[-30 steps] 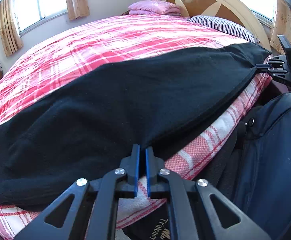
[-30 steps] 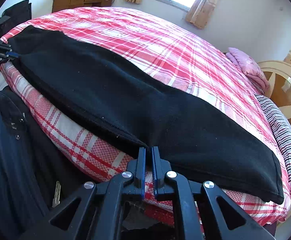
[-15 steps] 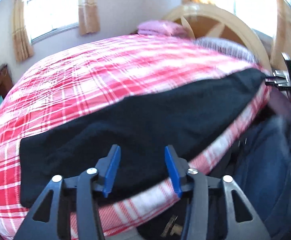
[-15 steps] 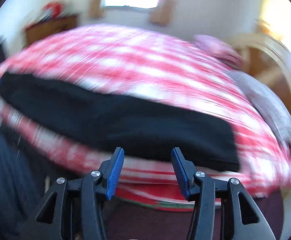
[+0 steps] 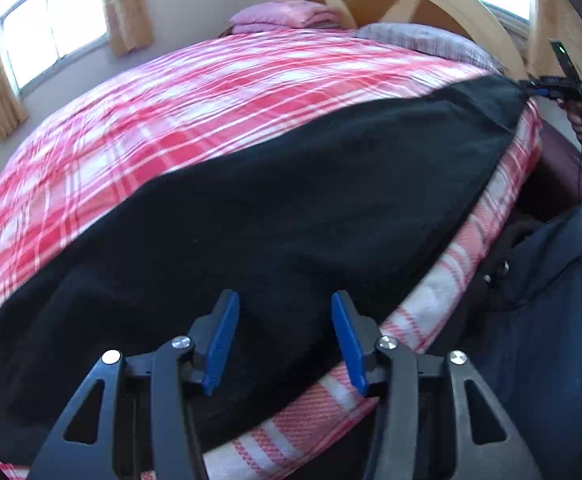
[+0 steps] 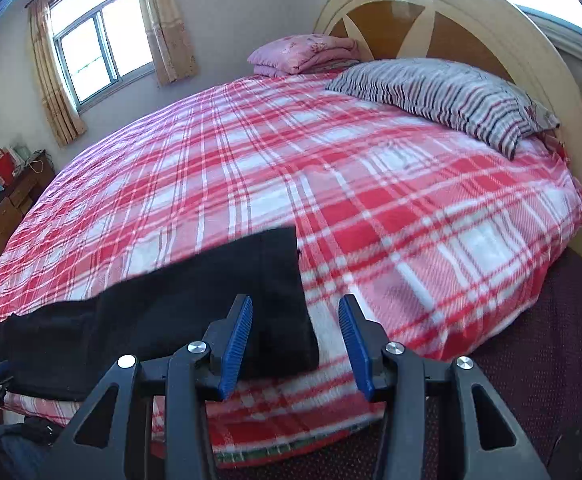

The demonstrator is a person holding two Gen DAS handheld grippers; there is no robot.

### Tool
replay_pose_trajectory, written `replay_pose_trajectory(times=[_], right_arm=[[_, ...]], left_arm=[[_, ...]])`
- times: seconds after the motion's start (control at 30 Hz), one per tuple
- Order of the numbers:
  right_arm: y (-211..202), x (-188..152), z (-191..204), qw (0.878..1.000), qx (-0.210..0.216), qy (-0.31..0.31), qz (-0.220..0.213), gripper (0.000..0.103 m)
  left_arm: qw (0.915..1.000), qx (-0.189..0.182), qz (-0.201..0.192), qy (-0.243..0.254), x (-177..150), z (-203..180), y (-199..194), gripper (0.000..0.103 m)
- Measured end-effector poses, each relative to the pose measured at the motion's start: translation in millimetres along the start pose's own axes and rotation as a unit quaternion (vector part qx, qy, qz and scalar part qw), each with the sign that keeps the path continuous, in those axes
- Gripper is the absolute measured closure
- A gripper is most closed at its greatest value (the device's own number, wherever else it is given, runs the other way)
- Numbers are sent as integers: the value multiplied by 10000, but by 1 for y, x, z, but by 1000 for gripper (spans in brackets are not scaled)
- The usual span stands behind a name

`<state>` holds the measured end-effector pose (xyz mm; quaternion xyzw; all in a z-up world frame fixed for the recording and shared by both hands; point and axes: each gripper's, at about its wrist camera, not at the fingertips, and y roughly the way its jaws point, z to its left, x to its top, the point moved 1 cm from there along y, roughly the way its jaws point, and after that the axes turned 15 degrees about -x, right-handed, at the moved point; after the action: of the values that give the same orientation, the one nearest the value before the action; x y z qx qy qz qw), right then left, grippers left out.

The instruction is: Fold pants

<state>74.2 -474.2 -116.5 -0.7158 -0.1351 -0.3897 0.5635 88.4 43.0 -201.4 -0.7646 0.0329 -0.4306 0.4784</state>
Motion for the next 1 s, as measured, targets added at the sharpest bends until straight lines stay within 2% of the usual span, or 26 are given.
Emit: replay_pose_trajectory(times=[0.1, 0.23, 0.27, 0.33, 0.43, 0.5, 0.6, 0.7, 0.73, 0.8, 0.83, 0.87, 1.0], right_arm=[[9, 26, -4, 9998, 200, 77, -16, 56], [47, 47, 9, 9980, 294, -167, 534, 56], [53, 46, 11, 9974, 327, -172, 615, 64], [63, 43, 20, 9960, 395, -302, 740, 89], [56, 42, 24, 9978, 303, -312, 505, 96], [50, 43, 20, 9990, 244, -168, 320, 96], [64, 41, 12, 9988, 114, -49, 464, 97], [71, 35, 15, 9986, 26, -240, 468, 96], [68, 35, 16, 9987, 17, -282, 423, 95], [61, 38, 15, 9990, 0, -255, 377, 81], [55, 40, 16, 9993, -14, -221, 310, 62], [47, 44, 18, 9996, -20, -201, 196, 49], [15, 59, 53, 9982, 284, -509, -125, 48]], left_arm=[[9994, 162, -144, -273, 1, 18, -7, 52], [9970, 308, -319, -627, -6, 38, -16, 52], [9964, 345, -332, -694, -8, 43, -16, 52], [9952, 291, -420, -835, -13, 49, -19, 52], [9945, 227, -482, -904, -13, 51, -20, 52], [9951, 286, -459, -826, -13, 48, -18, 51], [9956, 355, -476, -731, -16, 45, -18, 50], [9953, 361, -497, -751, -17, 45, -20, 50], [9951, 369, -502, -773, -16, 46, -22, 50], [9944, 447, -533, -789, -15, 45, -28, 50], [9942, 486, -569, -771, -14, 44, -31, 50], [9937, 532, -635, -755, -13, 45, -35, 50], [9880, 763, -985, -910, -8, 52, -52, 39]])
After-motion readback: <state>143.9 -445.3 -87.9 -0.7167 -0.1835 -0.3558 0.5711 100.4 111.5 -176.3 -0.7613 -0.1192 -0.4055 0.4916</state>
